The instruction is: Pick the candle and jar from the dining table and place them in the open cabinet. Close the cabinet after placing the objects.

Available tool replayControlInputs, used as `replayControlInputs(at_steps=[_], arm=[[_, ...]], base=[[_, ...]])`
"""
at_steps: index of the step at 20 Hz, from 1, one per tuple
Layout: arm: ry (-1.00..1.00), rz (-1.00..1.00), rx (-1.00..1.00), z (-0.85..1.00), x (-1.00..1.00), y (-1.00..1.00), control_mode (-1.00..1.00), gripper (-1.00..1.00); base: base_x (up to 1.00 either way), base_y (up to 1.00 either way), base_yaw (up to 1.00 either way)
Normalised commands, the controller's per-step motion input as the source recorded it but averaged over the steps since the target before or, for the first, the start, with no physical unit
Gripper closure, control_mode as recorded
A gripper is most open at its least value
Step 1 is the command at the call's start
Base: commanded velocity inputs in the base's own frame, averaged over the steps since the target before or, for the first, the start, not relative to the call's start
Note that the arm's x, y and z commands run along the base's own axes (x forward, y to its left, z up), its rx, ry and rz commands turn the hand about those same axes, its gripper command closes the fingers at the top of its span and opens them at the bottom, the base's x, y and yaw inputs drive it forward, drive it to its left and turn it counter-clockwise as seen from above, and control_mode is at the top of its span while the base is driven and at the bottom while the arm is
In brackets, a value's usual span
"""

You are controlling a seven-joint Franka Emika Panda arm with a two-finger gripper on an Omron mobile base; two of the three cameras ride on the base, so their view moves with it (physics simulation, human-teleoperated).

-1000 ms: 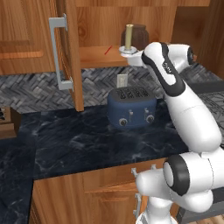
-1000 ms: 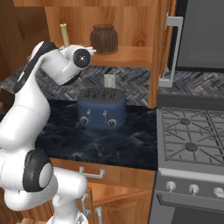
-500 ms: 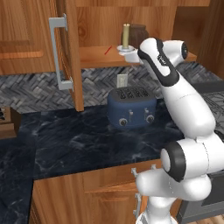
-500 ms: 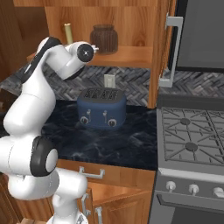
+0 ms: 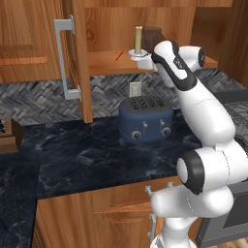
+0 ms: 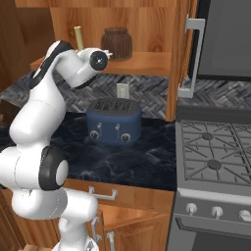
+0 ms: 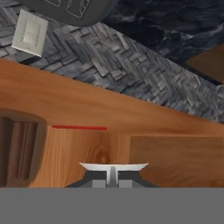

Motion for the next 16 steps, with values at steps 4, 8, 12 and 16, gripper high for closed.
replayControlInputs(at_steps=[4, 8, 12, 16], arm=[[-0.04, 0.00, -0.01, -0.30, 0.23, 0.00, -1.00, 1.00], [0.00, 0.00, 0.00, -0.25, 0.28, 0.00, -1.00, 1.00], [0.00, 0.00, 0.00, -0.13, 0.27, 0.00, -1.00, 1.00], [0.00, 0.00, 0.00, -0.05, 0.29, 0.00, -1.00, 1.00]], base=[[0.00, 0.00, 0.00], [0.00, 0.00, 0.00], [0.00, 0.00, 0.00], [0.00, 0.00, 0.00]])
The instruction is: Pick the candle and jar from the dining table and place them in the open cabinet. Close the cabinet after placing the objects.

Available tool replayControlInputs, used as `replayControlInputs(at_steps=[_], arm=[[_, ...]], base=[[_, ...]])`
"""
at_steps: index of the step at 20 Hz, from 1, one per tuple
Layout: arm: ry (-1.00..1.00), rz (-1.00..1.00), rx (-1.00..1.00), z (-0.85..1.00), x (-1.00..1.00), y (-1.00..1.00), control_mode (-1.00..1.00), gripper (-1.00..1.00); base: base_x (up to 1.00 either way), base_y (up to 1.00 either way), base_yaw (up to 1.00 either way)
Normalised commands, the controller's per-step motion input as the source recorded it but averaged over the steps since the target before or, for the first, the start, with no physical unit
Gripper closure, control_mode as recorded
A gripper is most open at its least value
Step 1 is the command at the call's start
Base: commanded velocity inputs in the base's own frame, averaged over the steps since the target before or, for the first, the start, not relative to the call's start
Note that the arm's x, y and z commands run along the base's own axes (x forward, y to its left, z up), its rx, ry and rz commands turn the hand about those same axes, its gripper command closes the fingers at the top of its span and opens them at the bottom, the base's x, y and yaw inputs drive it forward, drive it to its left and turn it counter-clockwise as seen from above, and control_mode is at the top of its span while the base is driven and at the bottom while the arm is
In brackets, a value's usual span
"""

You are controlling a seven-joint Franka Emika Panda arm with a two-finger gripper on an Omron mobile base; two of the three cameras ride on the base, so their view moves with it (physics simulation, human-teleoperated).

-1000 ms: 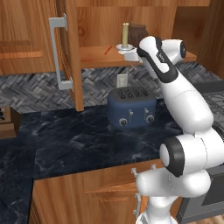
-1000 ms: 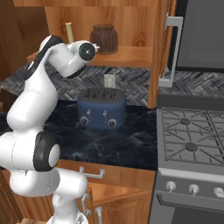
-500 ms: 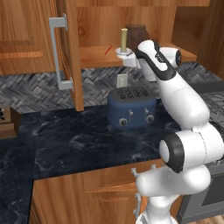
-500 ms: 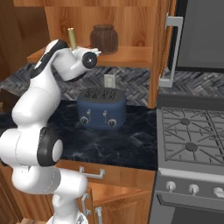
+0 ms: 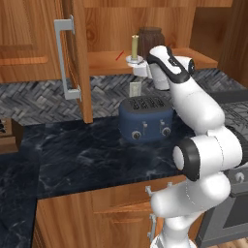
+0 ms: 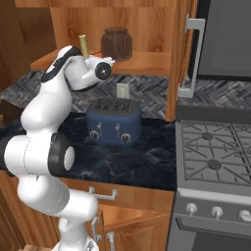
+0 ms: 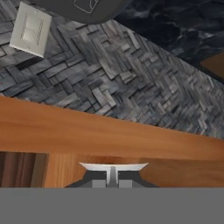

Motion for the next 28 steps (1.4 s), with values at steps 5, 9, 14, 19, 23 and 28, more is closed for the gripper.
replayControlInputs(at_steps=[5, 9, 14, 19, 23, 28], arm=[[0.00, 0.00, 0.00, 0.00, 0.30, 0.00, -1.00, 1.00], [0.00, 0.00, 0.00, -0.02, 0.27, 0.00, -1.00, 1.00], [0.00, 0.00, 0.00, -0.07, 0.30, 0.00, -1.00, 1.00], [0.00, 0.00, 0.00, -0.07, 0.30, 0.00, -1.00, 1.00], [0.01, 0.00, 0.00, -0.13, 0.23, 0.01, -1.00, 1.00], [0.02, 0.00, 0.00, -0.22, 0.00, 0.02, -1.00, -1.00]], base=[[0.00, 0.00, 0.00], [0.00, 0.00, 0.00], [0.00, 0.00, 0.00], [0.00, 0.00, 0.00], [0.00, 0.00, 0.00], [0.00, 0.00, 0.00]])
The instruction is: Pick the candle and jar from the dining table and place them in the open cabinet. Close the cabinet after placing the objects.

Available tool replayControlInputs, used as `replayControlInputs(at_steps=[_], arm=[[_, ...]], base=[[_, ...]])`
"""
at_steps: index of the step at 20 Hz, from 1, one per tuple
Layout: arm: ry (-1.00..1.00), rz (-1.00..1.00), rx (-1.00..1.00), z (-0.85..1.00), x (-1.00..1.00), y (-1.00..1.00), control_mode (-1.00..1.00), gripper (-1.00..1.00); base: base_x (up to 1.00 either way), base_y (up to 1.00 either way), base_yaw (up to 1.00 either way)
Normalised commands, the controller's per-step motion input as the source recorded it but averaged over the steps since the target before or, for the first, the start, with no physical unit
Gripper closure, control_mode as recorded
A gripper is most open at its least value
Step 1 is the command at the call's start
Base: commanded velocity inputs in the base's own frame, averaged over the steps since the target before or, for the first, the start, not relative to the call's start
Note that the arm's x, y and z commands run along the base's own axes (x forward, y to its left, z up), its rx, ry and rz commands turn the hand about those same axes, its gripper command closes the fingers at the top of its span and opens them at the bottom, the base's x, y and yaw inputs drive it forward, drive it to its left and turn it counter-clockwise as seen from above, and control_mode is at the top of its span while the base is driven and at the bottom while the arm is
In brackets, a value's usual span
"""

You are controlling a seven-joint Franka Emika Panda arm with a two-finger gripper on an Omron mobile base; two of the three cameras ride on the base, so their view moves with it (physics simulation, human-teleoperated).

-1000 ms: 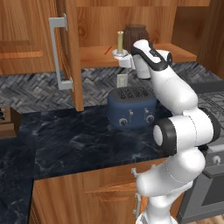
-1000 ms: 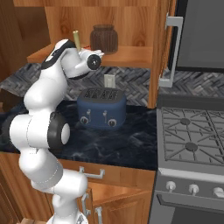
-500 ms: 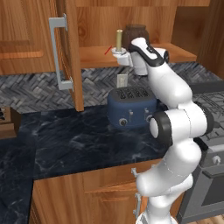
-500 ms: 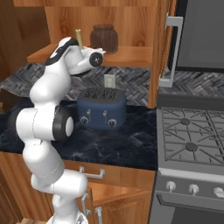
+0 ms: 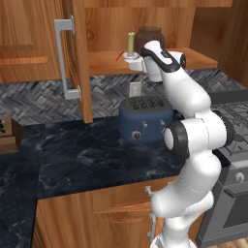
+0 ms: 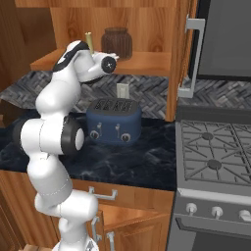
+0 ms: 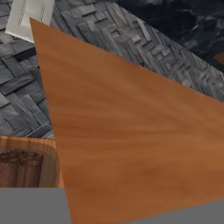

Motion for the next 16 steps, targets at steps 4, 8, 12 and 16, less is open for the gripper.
replayControlInputs(at_steps=[4, 8, 12, 16], arm=[[0.00, 0.00, 0.00, -0.10, 0.05, 0.07, -1.00, -1.00], [0.00, 0.00, 0.00, -0.09, 0.00, 0.00, -1.00, -1.00], [-0.01, 0.00, 0.00, -0.05, 0.00, 0.00, -1.00, -1.00], [-0.04, 0.00, 0.00, 0.00, -0.33, 0.00, -1.00, -1.00]], base=[[0.00, 0.00, 0.00], [0.00, 0.00, 0.00], [0.00, 0.00, 0.00], [0.00, 0.00, 0.00]])
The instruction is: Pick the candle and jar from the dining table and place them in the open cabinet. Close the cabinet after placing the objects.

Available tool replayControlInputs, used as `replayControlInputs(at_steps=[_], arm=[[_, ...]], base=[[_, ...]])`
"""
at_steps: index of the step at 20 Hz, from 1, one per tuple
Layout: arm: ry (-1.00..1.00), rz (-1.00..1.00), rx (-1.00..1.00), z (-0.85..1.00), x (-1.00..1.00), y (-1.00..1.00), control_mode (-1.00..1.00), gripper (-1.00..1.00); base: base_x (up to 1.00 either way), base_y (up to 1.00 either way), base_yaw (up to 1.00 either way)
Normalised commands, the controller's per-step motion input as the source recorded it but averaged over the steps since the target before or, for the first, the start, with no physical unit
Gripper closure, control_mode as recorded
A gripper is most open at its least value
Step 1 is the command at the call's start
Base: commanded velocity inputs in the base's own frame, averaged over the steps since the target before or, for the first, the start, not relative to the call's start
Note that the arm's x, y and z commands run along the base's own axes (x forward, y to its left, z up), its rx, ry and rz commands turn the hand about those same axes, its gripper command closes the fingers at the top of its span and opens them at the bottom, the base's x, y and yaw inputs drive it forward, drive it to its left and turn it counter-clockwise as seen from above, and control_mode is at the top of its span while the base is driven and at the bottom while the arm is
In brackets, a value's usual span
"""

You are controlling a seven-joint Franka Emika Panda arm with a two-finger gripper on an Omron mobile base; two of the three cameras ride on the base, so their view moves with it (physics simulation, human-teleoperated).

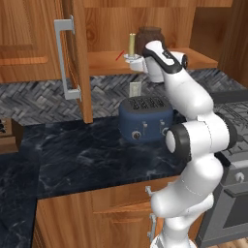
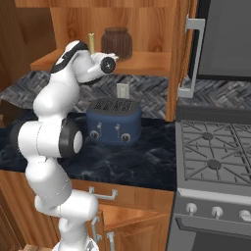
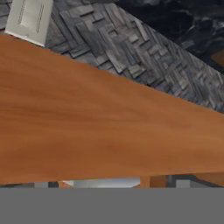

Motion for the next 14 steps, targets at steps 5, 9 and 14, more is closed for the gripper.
replayControlInputs(at_steps=[5, 9, 14], arm=[[-0.02, 0.00, 0.00, 0.00, -0.48, -0.03, -1.00, -1.00], [0.00, 0.00, 0.00, 0.00, -0.56, -0.02, -1.00, -1.00], [0.00, -0.05, 0.00, 0.00, -0.70, -0.07, -1.00, -1.00]], base=[[0.00, 0.00, 0.00], [0.00, 0.00, 0.00], [0.00, 0.00, 0.00]])
